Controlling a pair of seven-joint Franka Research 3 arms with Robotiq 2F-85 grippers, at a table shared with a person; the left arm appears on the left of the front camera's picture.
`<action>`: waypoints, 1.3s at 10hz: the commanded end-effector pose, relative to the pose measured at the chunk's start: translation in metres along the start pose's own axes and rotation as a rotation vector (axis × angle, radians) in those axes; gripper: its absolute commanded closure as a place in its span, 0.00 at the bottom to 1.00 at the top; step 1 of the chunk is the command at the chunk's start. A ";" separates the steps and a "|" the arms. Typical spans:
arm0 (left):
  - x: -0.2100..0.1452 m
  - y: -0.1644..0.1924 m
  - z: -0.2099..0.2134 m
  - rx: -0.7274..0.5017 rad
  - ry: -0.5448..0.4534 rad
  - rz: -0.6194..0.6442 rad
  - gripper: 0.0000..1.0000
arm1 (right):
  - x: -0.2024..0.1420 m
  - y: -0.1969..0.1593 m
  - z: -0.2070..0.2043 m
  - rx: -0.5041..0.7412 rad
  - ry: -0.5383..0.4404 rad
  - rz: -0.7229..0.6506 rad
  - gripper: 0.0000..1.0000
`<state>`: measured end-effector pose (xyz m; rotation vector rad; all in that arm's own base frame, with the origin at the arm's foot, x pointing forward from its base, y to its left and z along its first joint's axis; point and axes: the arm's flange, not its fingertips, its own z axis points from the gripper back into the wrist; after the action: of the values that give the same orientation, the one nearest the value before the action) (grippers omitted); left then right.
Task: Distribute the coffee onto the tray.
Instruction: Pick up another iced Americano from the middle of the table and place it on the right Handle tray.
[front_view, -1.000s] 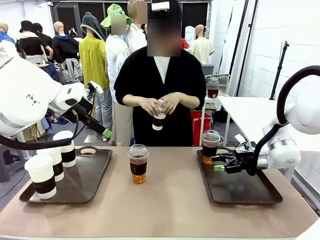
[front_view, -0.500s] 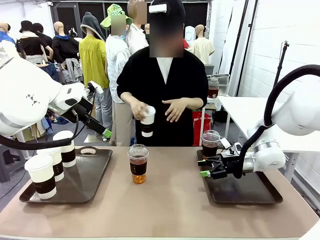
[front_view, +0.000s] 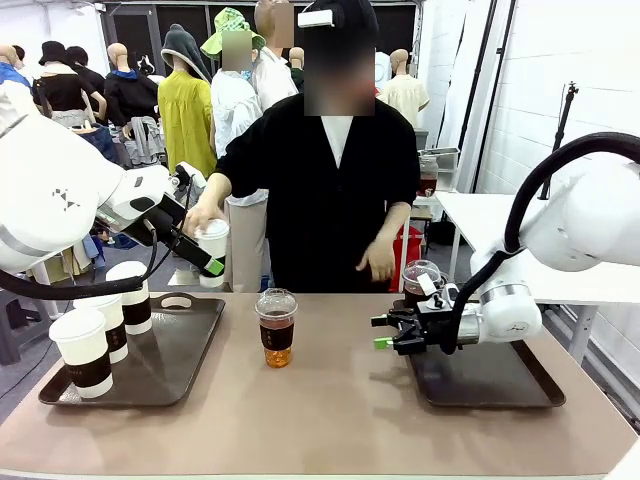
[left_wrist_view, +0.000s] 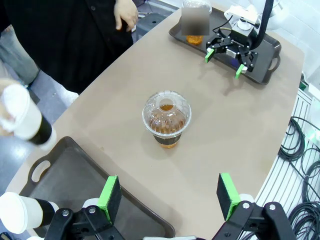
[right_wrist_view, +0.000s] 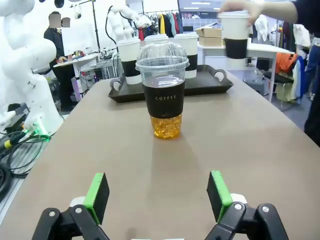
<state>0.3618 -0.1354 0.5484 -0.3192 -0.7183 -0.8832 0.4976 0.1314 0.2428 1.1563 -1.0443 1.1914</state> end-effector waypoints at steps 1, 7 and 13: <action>0.000 0.001 0.001 -0.002 0.002 0.007 0.00 | -0.002 -0.013 -0.020 -0.031 -0.006 0.035 0.00; 0.000 0.001 0.001 -0.002 0.002 0.007 0.00 | 0.002 -0.012 -0.024 0.007 -0.010 0.016 0.00; 0.000 0.001 0.001 -0.002 0.002 0.007 0.00 | -0.002 -0.015 -0.043 -0.016 -0.026 0.013 0.00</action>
<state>0.3618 -0.1354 0.5484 -0.3192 -0.7183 -0.8832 0.5110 0.1593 0.2384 1.1712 -1.0579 1.2031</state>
